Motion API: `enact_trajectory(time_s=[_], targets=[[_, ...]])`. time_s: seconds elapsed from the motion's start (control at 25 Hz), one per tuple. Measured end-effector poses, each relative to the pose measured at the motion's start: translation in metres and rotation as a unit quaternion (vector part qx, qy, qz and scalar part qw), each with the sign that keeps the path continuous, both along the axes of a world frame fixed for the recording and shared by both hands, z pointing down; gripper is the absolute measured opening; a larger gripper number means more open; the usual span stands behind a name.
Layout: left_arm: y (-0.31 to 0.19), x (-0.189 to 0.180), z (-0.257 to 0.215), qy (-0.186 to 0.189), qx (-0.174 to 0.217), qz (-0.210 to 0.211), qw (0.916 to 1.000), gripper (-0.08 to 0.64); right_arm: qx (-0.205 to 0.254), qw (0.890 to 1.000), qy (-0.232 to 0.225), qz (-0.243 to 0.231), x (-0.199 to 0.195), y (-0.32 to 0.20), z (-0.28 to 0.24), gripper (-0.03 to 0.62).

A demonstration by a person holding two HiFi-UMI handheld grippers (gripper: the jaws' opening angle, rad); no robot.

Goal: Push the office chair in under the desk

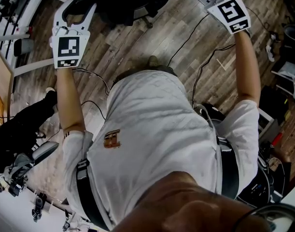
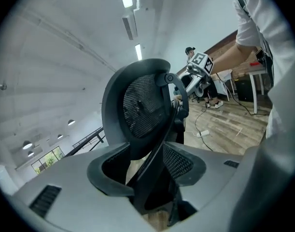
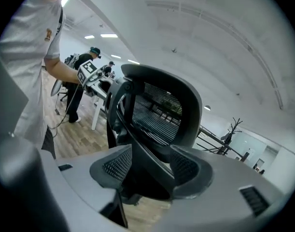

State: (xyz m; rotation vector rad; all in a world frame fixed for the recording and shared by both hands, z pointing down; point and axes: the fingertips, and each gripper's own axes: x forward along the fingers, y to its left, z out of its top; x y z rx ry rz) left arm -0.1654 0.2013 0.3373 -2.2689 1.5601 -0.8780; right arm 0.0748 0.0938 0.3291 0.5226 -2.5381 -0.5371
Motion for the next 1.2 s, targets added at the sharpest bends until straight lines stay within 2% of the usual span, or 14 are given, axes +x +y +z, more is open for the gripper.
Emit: enact_trajectory(time_s=[0.24,0.36,0.56,0.72,0.8,1.08,1.2], targets=[[-0.003,-0.016,0.019,-0.076,-0.041,-0.007,0.9963,0.225,0.032,0.993,0.111,0.000,0.013,-0.033,0.018,0.242],[-0.005,-0.017,0.020,-0.083,-0.054,-0.001,0.9951,0.233,0.042,0.985,0.167,-0.012,0.016,-0.045,0.028,0.244],[-0.006,-0.019,0.020,-0.089,-0.072,0.000,0.9935,0.250,0.042,0.972,0.230,-0.031,0.018,-0.063,0.047,0.245],[-0.006,-0.017,0.034,-0.107,-0.129,0.023,0.9856,0.252,0.032,0.965,0.256,-0.050,0.016,-0.071,0.061,0.245],[-0.008,-0.017,0.041,-0.120,-0.144,0.027,0.9819,0.252,0.030,0.963,0.263,-0.058,0.015,-0.074,0.066,0.245],[-0.025,-0.020,0.051,-0.147,-0.151,0.016,0.9774,0.252,0.027,0.951,0.297,-0.084,0.016,-0.092,0.090,0.245],[-0.027,-0.019,0.054,-0.167,-0.164,0.018,0.9720,0.250,0.039,0.942,0.319,-0.102,0.017,-0.099,0.097,0.244]])
